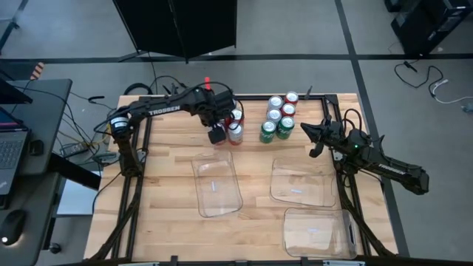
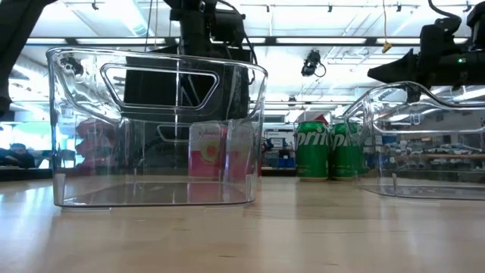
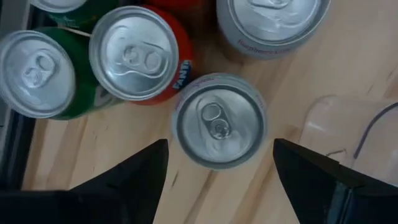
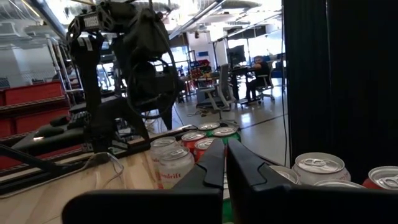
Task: Sort soda cans
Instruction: Adjust the pink and white soda can, then put the top left green soda can into the top left transparent bin
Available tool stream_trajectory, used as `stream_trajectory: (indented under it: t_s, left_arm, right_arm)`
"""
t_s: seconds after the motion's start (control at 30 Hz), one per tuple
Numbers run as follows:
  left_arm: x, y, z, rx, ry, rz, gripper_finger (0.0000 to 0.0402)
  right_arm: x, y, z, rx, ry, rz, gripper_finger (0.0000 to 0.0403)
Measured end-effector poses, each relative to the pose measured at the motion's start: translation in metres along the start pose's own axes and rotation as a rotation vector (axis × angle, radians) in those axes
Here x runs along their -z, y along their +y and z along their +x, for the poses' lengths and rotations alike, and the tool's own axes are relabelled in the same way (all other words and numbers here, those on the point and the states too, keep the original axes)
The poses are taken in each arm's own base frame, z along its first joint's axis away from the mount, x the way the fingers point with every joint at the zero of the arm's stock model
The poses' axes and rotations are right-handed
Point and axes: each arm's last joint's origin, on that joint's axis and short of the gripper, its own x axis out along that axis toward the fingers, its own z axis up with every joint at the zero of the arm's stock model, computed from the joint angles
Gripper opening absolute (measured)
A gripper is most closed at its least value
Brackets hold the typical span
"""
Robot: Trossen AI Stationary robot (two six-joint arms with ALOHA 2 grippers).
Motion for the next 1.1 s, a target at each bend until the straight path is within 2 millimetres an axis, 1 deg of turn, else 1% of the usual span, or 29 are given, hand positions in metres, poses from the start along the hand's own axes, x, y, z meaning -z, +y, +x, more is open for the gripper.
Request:
stream_trajectory:
  t_s: [0.17,0.27,0.43,0.53,0.67,0.8,0.9,1.0,1.1]
  left_arm:
    - [-0.003,0.005,0.012,0.014,0.033,-0.015,0.0294]
    - [-0.004,0.006,0.015,0.041,0.04,-0.02,0.0294]
    - [-0.006,0.006,0.017,0.046,0.033,0.01,0.0294]
    - [-0.005,0.006,0.017,0.08,0.037,0.03,0.0294]
    - [-0.003,0.006,0.016,0.068,0.06,0.053,0.0294]
    - [0.0,0.008,0.008,0.023,0.1,0.057,0.0292]
    - [-0.002,0.009,-0.004,0.018,0.096,0.05,0.0283]
    - [-0.005,0.01,-0.013,0.008,0.071,0.031,0.0267]
    - [-0.007,0.01,-0.018,0.004,0.051,-0.001,0.0245]
  right_arm:
    - [0.0,0.0,0.0,-0.016,0.003,0.025,0.0005]
    - [0.0,0.001,0.0,-0.023,0.004,0.025,0.0003]
    - [0.0,0.001,0.0,-0.024,0.004,0.025,0.0003]
    - [0.0,0.001,0.0,-0.024,0.004,0.025,0.0004]
    - [0.0,0.001,0.0,-0.024,0.004,0.024,0.0003]
    - [0.0,0.001,0.0,-0.024,0.004,0.024,0.0001]
    - [0.0,0.001,0.0,-0.024,0.004,0.024,0.0]
    - [0.0,0.001,0.0,-0.025,0.003,0.024,0.0001]
    - [0.0,0.001,0.0,-0.025,0.003,0.025,0.0002]
